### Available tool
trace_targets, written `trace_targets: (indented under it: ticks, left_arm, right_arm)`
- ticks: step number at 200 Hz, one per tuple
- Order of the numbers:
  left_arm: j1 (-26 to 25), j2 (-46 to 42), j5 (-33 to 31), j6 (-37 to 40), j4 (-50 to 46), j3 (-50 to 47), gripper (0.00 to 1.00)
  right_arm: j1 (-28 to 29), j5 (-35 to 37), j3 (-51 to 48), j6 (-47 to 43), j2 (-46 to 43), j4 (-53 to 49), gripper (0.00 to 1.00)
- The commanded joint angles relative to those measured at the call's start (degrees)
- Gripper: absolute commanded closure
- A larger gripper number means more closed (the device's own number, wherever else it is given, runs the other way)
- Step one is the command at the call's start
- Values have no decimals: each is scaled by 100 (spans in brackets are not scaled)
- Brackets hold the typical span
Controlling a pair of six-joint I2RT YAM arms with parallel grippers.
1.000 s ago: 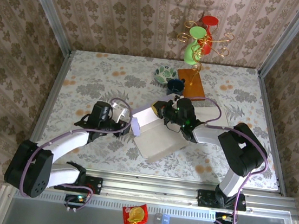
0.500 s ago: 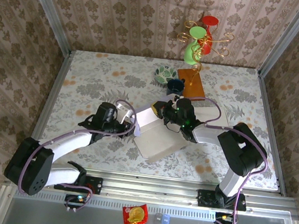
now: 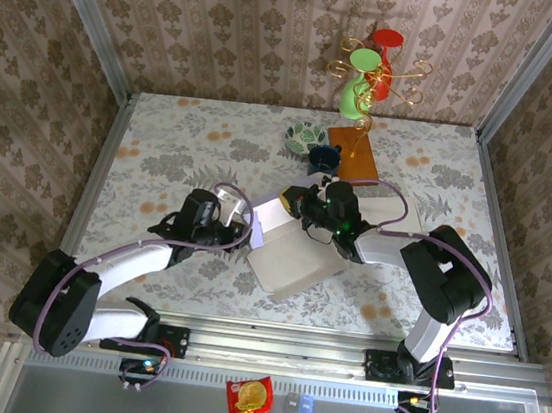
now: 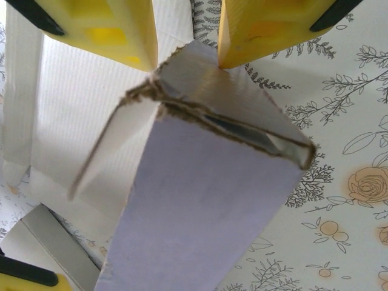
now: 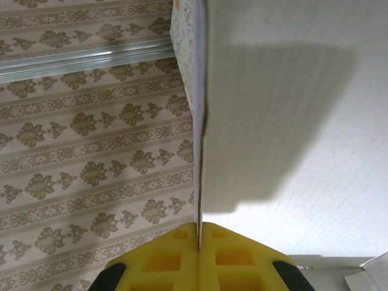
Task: Fold the paper box
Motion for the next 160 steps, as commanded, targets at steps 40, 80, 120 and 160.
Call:
trace_targets:
  ticks: [40, 80, 120, 160]
  left_arm:
    - [-271, 109, -923, -474, 195, 61, 66]
    - [-427, 264, -1277, -612, 175, 181, 67]
    - [-615, 355, -1672, -683, 156, 228, 68]
    - [-824, 447, -1968, -782, 82, 323, 70]
  right_arm:
    - [77, 227, -293, 166, 138, 649, 100]
    - [129, 329, -550, 250, 217, 1119, 100]
    - [139, 374, -748, 240, 126, 1322, 100]
    - [141, 406, -911, 218, 63, 1409, 100]
